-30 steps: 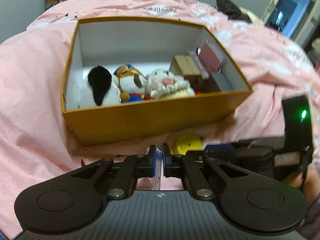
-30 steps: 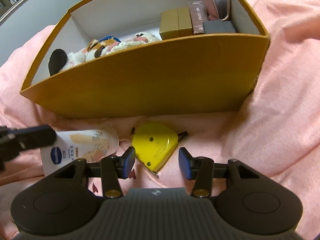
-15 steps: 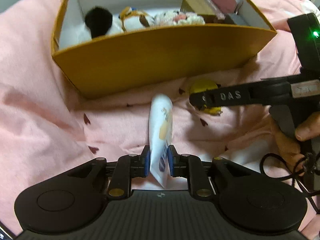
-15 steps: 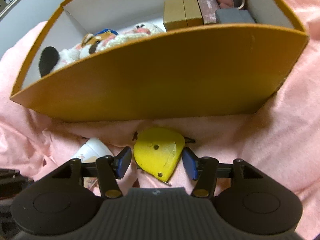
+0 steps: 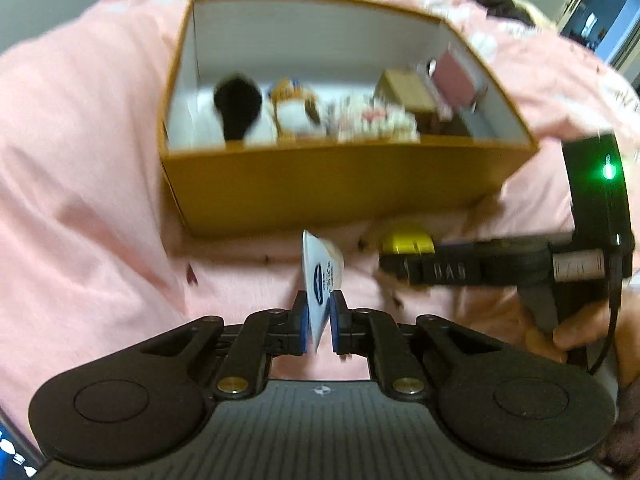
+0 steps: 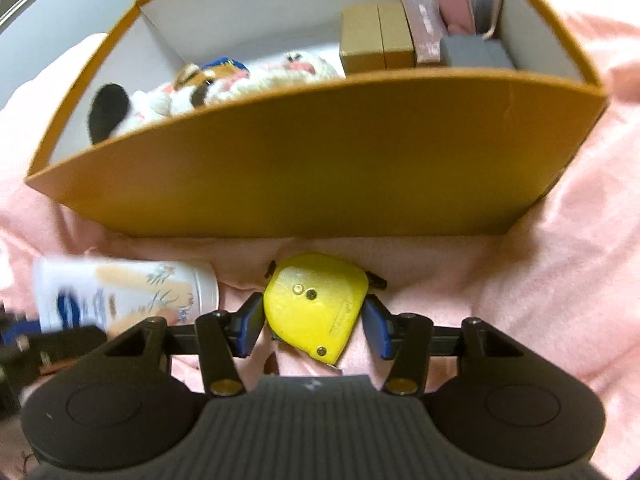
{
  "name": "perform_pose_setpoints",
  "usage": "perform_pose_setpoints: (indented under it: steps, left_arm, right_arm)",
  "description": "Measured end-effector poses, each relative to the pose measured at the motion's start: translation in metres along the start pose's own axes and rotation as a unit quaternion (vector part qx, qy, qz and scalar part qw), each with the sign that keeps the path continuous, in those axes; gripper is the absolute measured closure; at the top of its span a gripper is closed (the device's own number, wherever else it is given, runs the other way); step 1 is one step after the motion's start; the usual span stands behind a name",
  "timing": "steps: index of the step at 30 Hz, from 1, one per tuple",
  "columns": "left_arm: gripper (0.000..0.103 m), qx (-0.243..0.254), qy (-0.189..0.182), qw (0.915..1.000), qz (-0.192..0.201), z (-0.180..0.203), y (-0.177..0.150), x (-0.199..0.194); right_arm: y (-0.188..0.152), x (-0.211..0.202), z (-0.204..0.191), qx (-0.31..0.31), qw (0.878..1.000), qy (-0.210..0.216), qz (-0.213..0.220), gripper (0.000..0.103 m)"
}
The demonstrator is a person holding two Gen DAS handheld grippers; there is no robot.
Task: Organize objects
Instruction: 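Lift the tube and tape measure and carry them over the orange box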
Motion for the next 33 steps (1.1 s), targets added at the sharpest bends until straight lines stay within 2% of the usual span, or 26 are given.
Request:
perform_pose_setpoints:
  steps: [5,11,17,23,29,33]
  left_arm:
    - [0.093,0.008,-0.015,0.9992,0.036,0.006,0.020,-0.022]
    - [0.093,-0.001,-0.055,0.9953,0.080,0.017,0.049,-0.052]
    - [0.093,-0.011,-0.082,0.9871,0.137,0.018,0.093,-0.080]
    - [0.093,-0.030,-0.064,0.9814,0.178,0.004,0.146,-0.079]
    - [0.093,-0.046,-0.052,0.9774,0.200,-0.009,0.187,-0.063]
    - [0.093,-0.053,-0.046,0.9777,0.198,-0.018,0.205,-0.043]
  right_arm:
    - [0.003,-0.037,-0.009,-0.019,0.999,0.005,0.027,0.048]
    - [0.016,-0.096,-0.022,-0.060,0.995,0.018,0.078,0.048]
    - [0.073,-0.124,-0.029,-0.090,0.987,0.026,0.132,0.048]
    - [0.127,-0.107,-0.034,-0.121,0.981,0.018,0.149,0.048]
    - [0.179,-0.053,-0.029,-0.133,0.984,0.004,0.119,0.048]
    - [0.199,-0.012,-0.024,-0.130,0.988,0.002,0.080,0.048]
Point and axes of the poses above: each gripper's, at about its wrist camera, not at the fingertips, and x roughly the way its jaws point, z to its right, y to its top, the point moved 10 cm from there along x, roughly the way its jaws point
